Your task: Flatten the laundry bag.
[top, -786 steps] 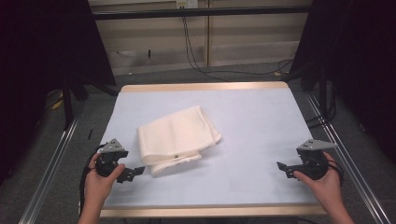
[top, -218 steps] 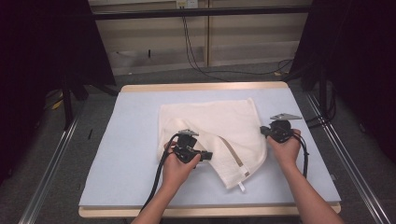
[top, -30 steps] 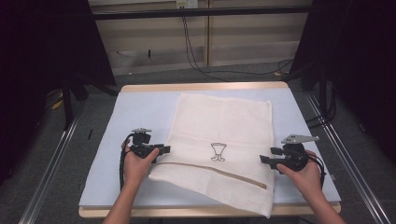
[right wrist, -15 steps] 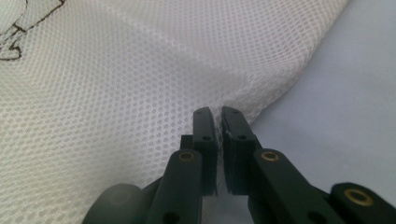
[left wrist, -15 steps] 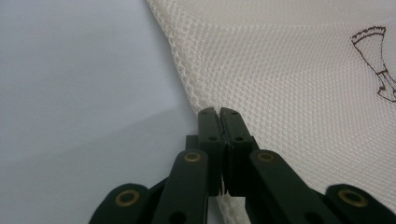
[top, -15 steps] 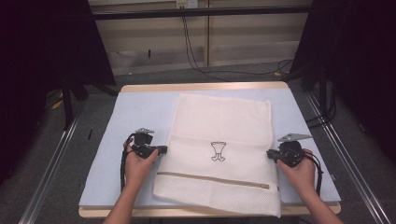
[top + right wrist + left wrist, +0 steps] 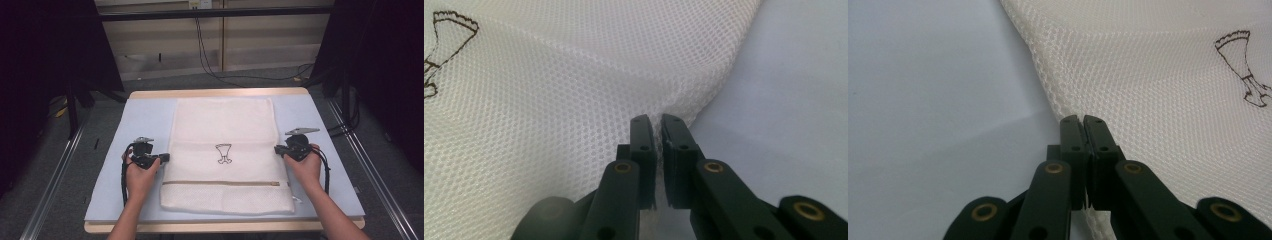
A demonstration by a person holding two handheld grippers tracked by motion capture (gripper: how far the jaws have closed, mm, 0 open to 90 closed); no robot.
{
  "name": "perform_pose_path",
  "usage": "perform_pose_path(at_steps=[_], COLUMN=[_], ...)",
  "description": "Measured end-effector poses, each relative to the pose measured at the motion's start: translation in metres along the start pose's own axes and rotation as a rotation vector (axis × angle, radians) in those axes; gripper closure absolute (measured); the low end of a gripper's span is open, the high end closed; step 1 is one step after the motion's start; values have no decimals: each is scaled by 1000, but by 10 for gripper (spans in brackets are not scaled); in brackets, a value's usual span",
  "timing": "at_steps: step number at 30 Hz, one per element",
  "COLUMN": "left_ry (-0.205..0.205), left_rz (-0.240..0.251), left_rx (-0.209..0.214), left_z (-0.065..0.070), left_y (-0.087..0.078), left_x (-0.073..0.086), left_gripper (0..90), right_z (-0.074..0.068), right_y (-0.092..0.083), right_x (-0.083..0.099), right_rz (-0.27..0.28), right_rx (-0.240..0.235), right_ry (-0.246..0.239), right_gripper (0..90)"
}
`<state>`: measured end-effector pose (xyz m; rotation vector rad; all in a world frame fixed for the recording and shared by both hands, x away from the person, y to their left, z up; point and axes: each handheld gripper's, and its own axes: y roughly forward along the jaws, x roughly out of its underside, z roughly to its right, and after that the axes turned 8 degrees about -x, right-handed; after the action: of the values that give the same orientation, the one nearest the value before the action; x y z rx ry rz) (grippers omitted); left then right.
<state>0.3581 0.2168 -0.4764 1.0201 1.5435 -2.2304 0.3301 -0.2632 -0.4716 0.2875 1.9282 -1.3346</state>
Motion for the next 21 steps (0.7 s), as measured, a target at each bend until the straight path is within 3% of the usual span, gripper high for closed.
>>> perform_pose_path(at_steps=[21], left_ry=[-19], left_rz=[-9], left_rx=[5], left_z=[-2], left_y=[-9], left_x=[6], left_gripper=[884], right_z=[-1], right_y=[0], right_x=[3], right_rz=[13], right_rx=[-37], right_ry=[0], right_gripper=[848])
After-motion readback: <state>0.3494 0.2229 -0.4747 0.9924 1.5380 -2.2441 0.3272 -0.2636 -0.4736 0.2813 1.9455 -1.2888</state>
